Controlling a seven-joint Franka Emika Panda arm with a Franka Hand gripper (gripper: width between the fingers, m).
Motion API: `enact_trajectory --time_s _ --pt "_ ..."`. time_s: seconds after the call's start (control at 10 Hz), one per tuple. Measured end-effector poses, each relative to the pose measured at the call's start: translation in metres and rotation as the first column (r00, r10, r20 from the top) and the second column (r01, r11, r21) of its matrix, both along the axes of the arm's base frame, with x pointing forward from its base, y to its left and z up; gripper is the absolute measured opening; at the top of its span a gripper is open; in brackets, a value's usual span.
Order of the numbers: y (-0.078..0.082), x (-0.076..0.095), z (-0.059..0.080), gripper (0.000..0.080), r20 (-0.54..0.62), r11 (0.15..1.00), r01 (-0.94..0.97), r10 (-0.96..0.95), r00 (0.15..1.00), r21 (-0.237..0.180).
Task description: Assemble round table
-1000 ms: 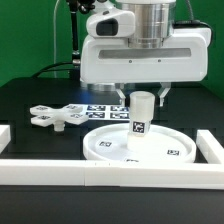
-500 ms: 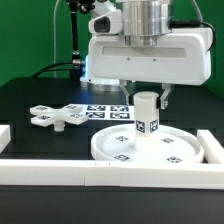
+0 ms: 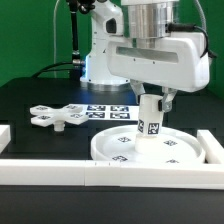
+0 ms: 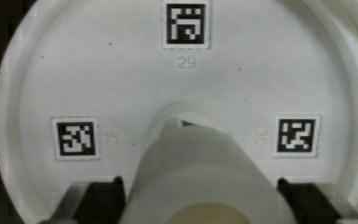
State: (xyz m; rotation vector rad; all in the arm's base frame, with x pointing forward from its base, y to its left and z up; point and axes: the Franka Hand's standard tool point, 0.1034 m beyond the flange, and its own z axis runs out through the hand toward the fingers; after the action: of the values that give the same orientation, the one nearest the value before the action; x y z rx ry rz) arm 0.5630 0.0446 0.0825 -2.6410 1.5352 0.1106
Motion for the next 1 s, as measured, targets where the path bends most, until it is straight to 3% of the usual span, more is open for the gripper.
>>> enact_trajectory --time_s 0.3,0.7,1.0 --pt "0.0028 0.0003 0.0001 0.0409 -0.015 0.988 0.151 -0.151 0.988 0.012" --pt "-0.0059 0.0018 -0.0019 0.0409 -0.032 0.799 0.591 -0.591 0.806 0.110" --pt "-0.0035 0.0030 -0.0014 0.0410 -0.063 0.701 0.702 -0.700 0.711 0.128"
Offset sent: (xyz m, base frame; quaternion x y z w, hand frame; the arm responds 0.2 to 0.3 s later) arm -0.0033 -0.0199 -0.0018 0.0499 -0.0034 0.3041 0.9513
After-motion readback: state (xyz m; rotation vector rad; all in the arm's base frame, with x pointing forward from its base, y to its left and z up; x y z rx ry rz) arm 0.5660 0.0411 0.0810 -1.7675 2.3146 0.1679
